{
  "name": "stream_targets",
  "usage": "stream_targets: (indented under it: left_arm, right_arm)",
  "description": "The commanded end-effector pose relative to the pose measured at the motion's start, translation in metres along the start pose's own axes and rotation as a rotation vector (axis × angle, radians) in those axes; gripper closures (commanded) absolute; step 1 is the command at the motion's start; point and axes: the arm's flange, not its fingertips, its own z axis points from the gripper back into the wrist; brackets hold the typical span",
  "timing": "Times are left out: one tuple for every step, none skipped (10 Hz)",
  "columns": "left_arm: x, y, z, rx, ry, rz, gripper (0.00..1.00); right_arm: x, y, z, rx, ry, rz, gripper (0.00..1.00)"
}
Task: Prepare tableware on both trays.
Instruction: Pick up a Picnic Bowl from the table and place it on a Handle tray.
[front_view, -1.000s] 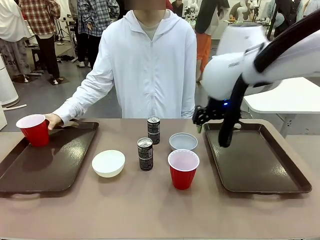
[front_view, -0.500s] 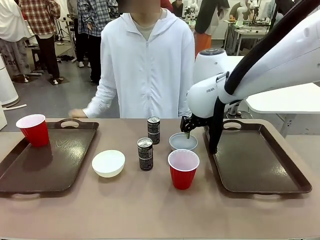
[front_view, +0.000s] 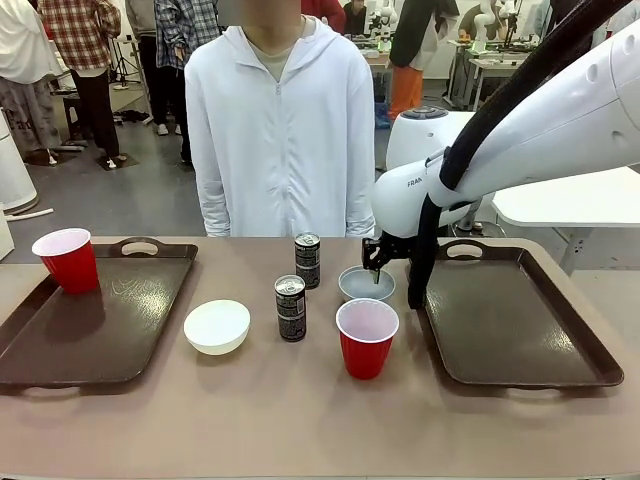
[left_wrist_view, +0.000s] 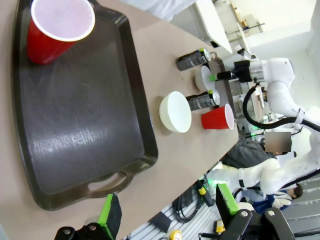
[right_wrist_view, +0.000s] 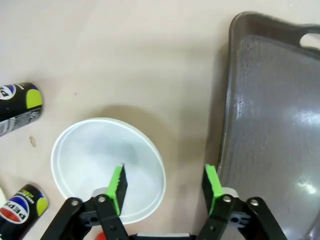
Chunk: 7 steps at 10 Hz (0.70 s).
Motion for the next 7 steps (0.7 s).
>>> stream_targets:
  left_arm:
    - [0.001, 0.0, 0.001, -0.006, -0.015, -0.004, 0.0]
    - [0.001, 0.0, 0.001, -0.006, -0.015, -0.004, 0.0]
    - [0.001, 0.0, 0.001, -0.006, -0.015, -0.004, 0.0]
    - [0.001, 0.0, 0.001, -0.006, -0.015, -0.004, 0.0]
    - [0.001, 0.0, 0.001, -0.006, -0.015, -0.004, 0.0]
    - [0.001, 0.0, 0.001, -0.006, -0.015, -0.004, 0.0]
    - [0.001, 0.0, 0.001, -0.006, -0.015, -0.004, 0.0]
  right_arm:
    - [0.003, -0.006, -0.003, 0.04, 0.023, -0.014, 1.0]
    - [0.003, -0.008, -0.002, 0.045, 0.023, -0.015, 1.0]
    - [0.003, -0.01, 0.0, 0.044, 0.021, -0.016, 1.0]
    - [0.003, -0.013, 0.002, 0.052, 0.021, -0.014, 0.95]
    - [0.004, -0.015, 0.005, 0.061, 0.02, -0.015, 1.0]
    - [0.004, -0.017, 0.008, 0.072, 0.03, -0.013, 1.0]
    - [0.004, -0.019, 0.013, 0.085, 0.032, -0.016, 1.0]
